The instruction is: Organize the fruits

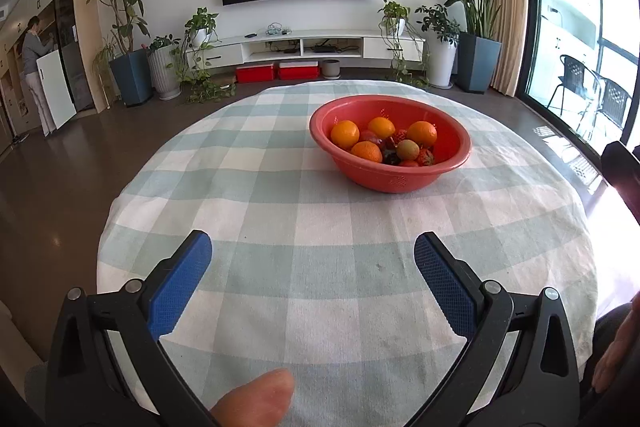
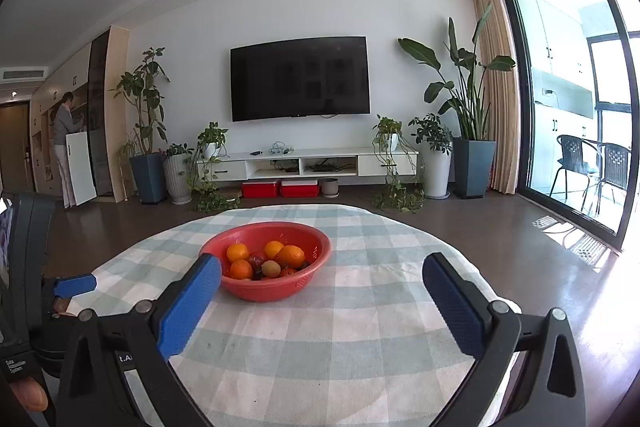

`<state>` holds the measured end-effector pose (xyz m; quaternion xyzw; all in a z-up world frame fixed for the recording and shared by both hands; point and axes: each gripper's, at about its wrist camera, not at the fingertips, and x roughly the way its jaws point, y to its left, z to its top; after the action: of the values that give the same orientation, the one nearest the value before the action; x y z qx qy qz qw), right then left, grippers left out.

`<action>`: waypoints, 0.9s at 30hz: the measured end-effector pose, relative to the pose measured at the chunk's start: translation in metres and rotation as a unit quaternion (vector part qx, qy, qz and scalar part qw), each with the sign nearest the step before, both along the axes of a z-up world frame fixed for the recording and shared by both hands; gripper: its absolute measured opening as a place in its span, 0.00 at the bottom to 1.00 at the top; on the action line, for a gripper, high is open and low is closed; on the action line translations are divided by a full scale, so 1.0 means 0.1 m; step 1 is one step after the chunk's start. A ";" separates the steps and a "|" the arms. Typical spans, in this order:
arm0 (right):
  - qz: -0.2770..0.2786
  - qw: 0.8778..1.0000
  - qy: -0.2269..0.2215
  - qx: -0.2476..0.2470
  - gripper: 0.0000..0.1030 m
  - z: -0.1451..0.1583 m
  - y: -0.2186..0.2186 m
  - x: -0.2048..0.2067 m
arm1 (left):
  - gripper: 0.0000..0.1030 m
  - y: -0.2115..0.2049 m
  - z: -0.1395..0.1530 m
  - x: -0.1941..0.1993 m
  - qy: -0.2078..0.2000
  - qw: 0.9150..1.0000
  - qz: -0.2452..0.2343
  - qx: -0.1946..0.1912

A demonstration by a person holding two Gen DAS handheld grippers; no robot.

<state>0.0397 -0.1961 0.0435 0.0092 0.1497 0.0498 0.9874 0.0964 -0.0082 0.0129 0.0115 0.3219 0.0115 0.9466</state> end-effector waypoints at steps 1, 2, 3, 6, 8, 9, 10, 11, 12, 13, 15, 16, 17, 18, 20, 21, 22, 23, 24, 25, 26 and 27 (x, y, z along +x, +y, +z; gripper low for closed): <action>0.002 1.000 0.007 -0.005 1.00 -0.02 0.02 0.01 | 1.00 0.01 -0.03 0.04 0.006 1.000 0.000 -0.002; 0.004 1.000 0.013 -0.009 1.00 -0.06 0.05 0.02 | 1.00 0.02 -0.08 0.08 0.011 1.000 0.002 -0.004; 0.007 1.000 0.019 -0.013 1.00 -0.08 0.07 0.04 | 1.00 0.04 -0.12 0.12 0.017 1.000 0.003 -0.006; 0.008 0.999 0.038 -0.034 1.00 -0.16 0.16 0.09 | 1.00 0.09 -0.22 0.18 0.031 0.999 0.007 -0.011; 0.010 0.998 0.051 -0.041 1.00 -0.21 0.19 0.12 | 1.00 0.12 -0.27 0.20 0.037 0.999 0.009 -0.013; 0.010 0.997 0.058 -0.042 1.00 -0.23 0.19 0.14 | 1.00 0.14 -0.29 0.21 0.039 0.999 0.008 -0.015; 0.010 0.997 0.066 -0.044 1.00 -0.26 0.19 0.16 | 1.00 0.15 -0.30 0.22 0.040 0.999 0.009 -0.017; 0.009 0.996 0.074 -0.045 1.00 -0.29 0.20 0.19 | 1.00 0.16 -0.31 0.22 0.041 0.999 0.009 -0.018; 0.009 0.996 0.082 -0.045 1.00 -0.31 0.20 0.21 | 1.00 0.18 -0.32 0.22 0.042 0.999 0.009 -0.020; 0.010 0.995 0.088 -0.046 1.00 -0.32 0.20 0.22 | 1.00 0.18 -0.32 0.22 0.042 0.999 0.009 -0.021; 0.011 0.994 0.096 -0.048 1.00 -0.36 0.21 0.24 | 1.00 0.19 -0.32 0.23 0.043 0.999 0.009 -0.023; 0.011 0.994 0.098 -0.048 1.00 -0.36 0.21 0.24 | 1.00 0.19 -0.32 0.23 0.043 0.999 0.009 -0.024; 0.012 0.994 0.100 -0.049 1.00 -0.37 0.22 0.25 | 1.00 0.20 -0.32 0.22 0.043 0.999 0.009 -0.024; 0.013 0.993 0.102 -0.050 1.00 -0.38 0.22 0.25 | 1.00 0.20 -0.32 0.22 0.043 0.999 0.008 -0.024; 0.013 0.993 0.104 -0.050 1.00 -0.38 0.22 0.25 | 1.00 0.19 -0.32 0.22 0.043 0.999 0.008 -0.023; 0.013 0.993 0.106 -0.049 1.00 -0.39 0.22 0.25 | 1.00 0.19 -0.32 0.22 0.044 0.999 0.008 -0.023; 0.013 0.993 0.108 -0.047 1.00 -0.39 0.22 0.25 | 1.00 0.19 -0.32 0.22 0.044 0.999 0.008 -0.023; 0.013 0.993 0.110 -0.044 1.00 -0.39 0.21 0.25 | 1.00 0.20 -0.32 0.22 0.044 0.999 0.008 -0.024; 0.012 0.993 0.112 -0.041 1.00 -0.39 0.20 0.25 | 1.00 0.19 -0.32 0.22 0.043 0.999 0.008 -0.024; 0.012 0.993 0.113 -0.038 1.00 -0.39 0.19 0.26 | 1.00 0.19 -0.32 0.22 0.043 0.999 0.008 -0.024; 0.011 0.993 0.115 -0.035 1.00 -0.39 0.18 0.26 | 1.00 0.19 -0.32 0.22 0.042 0.999 0.007 -0.023; 0.010 0.993 0.116 -0.033 1.00 -0.39 0.17 0.26 | 1.00 0.19 -0.33 0.22 0.042 0.999 0.007 -0.023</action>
<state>0.0658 -0.1789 0.0046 -0.0194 0.2649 0.0535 0.9626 0.1182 0.0110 -0.0199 -0.0119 0.3619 0.0104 0.9321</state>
